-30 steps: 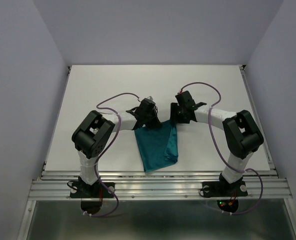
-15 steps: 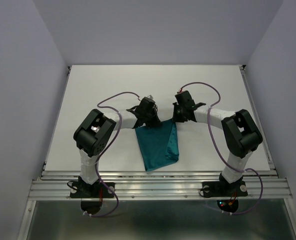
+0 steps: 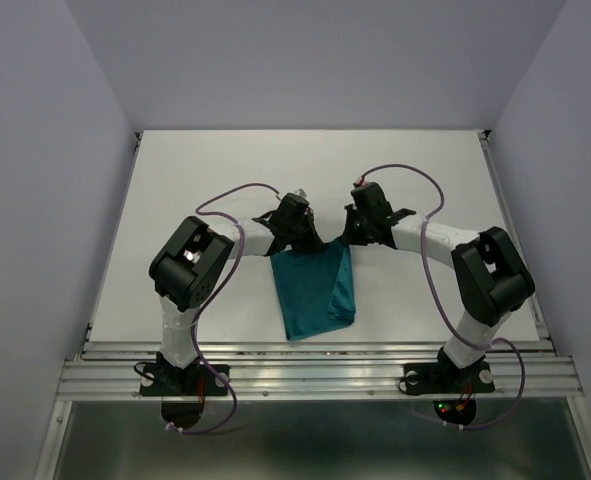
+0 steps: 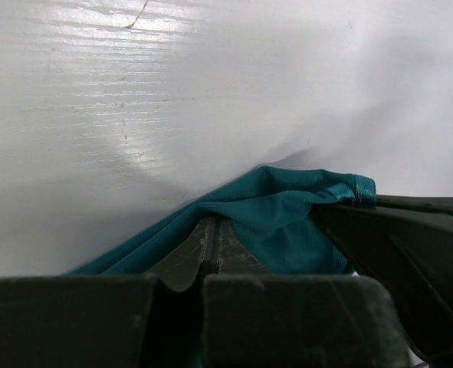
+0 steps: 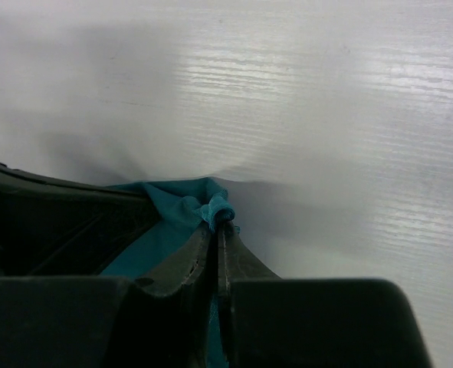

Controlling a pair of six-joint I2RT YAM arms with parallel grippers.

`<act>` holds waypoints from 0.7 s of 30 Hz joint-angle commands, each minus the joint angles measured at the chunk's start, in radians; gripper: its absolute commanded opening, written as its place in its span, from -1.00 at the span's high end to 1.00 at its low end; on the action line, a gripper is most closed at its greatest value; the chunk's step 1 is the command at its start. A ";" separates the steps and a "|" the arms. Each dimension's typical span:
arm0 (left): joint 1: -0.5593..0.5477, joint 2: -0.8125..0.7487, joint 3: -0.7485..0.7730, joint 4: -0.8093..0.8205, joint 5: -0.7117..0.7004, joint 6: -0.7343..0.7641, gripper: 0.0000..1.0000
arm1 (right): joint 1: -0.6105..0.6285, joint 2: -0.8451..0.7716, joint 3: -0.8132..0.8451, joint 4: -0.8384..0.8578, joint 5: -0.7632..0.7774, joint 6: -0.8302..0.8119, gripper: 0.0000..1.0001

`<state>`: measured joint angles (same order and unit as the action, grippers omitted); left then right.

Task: Fold the napkin into a case and place the utensils inside
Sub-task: Fold the lower triangle-folded napkin at the center of the board.

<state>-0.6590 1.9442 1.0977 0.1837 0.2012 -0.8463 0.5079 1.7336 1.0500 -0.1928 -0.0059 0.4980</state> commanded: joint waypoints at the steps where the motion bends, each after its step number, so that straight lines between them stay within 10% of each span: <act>1: 0.006 0.027 0.007 -0.030 -0.014 0.013 1.00 | 0.026 -0.049 0.002 0.038 -0.014 0.011 0.89; 21: 0.015 0.032 -0.018 -0.007 -0.014 0.000 1.00 | 0.124 -0.028 0.064 -0.007 0.038 0.070 0.90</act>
<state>-0.6521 1.9495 1.0973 0.1959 0.2111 -0.8551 0.6113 1.7218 1.0721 -0.1970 -0.0029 0.5362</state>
